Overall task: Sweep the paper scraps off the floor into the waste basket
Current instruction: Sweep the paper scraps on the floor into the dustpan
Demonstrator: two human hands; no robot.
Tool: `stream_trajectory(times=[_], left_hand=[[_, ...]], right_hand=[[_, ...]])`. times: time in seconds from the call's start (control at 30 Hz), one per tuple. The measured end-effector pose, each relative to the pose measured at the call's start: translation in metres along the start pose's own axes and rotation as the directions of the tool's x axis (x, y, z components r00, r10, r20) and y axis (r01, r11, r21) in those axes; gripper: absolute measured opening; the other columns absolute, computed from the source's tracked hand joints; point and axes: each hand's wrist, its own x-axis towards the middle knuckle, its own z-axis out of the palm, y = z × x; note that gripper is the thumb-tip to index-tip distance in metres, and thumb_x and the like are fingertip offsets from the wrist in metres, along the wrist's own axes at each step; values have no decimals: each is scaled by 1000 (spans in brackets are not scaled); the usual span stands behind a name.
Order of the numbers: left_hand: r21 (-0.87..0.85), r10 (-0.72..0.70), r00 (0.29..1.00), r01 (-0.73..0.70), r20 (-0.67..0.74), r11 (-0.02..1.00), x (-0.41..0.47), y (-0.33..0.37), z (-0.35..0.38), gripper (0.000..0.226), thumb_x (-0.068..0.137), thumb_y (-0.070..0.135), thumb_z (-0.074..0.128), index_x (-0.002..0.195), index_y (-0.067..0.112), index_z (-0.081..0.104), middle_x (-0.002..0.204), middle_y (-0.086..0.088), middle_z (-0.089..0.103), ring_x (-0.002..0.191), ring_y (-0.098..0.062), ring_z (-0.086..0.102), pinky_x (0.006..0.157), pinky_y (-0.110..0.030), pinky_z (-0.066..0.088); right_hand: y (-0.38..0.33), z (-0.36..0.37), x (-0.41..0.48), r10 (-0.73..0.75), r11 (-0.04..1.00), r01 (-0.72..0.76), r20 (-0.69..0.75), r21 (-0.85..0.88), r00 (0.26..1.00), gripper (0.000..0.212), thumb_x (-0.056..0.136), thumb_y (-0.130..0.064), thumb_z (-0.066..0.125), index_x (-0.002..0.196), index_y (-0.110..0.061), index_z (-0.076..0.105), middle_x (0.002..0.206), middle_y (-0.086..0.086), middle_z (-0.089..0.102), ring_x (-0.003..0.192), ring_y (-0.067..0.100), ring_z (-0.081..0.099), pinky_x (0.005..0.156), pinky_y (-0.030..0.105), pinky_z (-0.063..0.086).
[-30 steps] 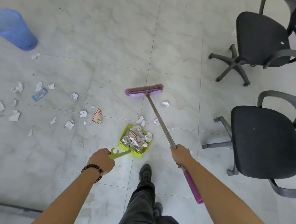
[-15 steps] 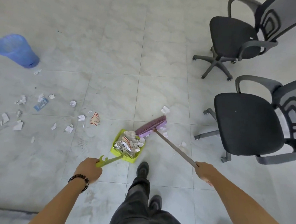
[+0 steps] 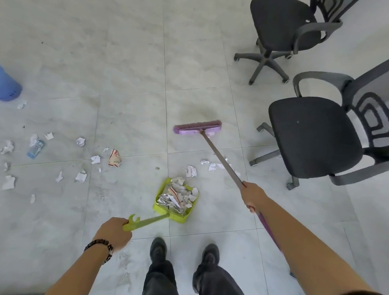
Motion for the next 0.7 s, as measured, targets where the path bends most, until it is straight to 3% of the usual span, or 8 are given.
stream_trajectory(times=[0.07, 0.13, 0.2, 0.3, 0.43, 0.5, 0.63, 0.7], left_hand=[[13, 14, 1000, -14, 10, 1000, 4, -5, 4, 18, 81, 7, 49, 65, 15, 48, 57, 3, 47, 51, -13, 41, 48, -21, 30], [42, 26, 1000, -27, 18, 999, 8, -6, 6, 20, 83, 8, 47, 65, 15, 48, 58, 3, 49, 52, -13, 43, 47, -20, 31], [60, 45, 999, -46, 19, 997, 9, -3, 7, 22, 83, 9, 48, 63, 18, 47, 60, 3, 50, 53, -13, 45, 47, -21, 32], [77, 66, 996, -70, 54, 995, 10, -5, 4, 22, 82, 9, 48, 62, 19, 43, 61, 3, 49, 53, -12, 45, 45, -21, 31], [61, 102, 990, -108, 96, 992, 12, -1, -7, 22, 81, 7, 48, 61, 16, 41, 59, 1, 47, 51, -14, 44, 45, -22, 33], [62, 111, 987, -119, 114, 991, 14, -2, -15, 22, 80, 7, 49, 61, 15, 41, 59, 0, 48, 51, -15, 45, 45, -22, 34], [89, 129, 985, -139, 118, 986, 24, -10, -38, 19, 79, 6, 47, 62, 14, 44, 60, -3, 49, 54, -21, 47, 47, -21, 38], [145, 136, 983, -153, 123, 978, 28, -15, -47, 18, 78, 7, 47, 62, 15, 45, 61, -2, 50, 57, -21, 48, 47, -21, 37]], right_hand=[[-36, 18, 15, 26, 1000, -27, 13, 13, 1000, 31, 94, -9, 29, 115, -4, 51, 68, 14, 56, 46, 23, 47, 44, 27, 40], [-55, 40, 21, 32, 999, -32, 30, 7, 999, 20, 97, -10, 32, 89, -7, 50, 66, 10, 51, 48, 22, 48, 44, 28, 40], [-54, 59, 10, 64, 997, -61, 72, -36, 995, 28, 98, -10, 36, 71, -13, 43, 61, 8, 50, 43, 20, 51, 37, 26, 40], [-27, 90, -28, 234, 970, -220, 152, -105, 960, 27, 94, -6, 35, 72, -4, 51, 45, 7, 54, 36, 18, 52, 34, 19, 40], [33, 110, -87, 471, 842, -522, 285, 136, 835, 18, 92, -18, 41, 93, -3, 51, 68, 12, 52, 49, 22, 52, 53, 27, 52], [47, 110, -106, 471, 793, -550, 309, 261, 826, 14, 88, -17, 49, 92, -4, 52, 67, 12, 49, 48, 21, 50, 55, 28, 55], [59, 109, -123, 481, 747, -534, 232, 395, 845, 14, 82, -21, 46, 75, -9, 45, 55, 4, 47, 40, 11, 36, 44, 16, 29], [64, 111, -130, 482, 733, -517, 200, 441, 853, 17, 83, -23, 48, 73, -10, 46, 58, 6, 49, 43, 12, 36, 45, 17, 27]])
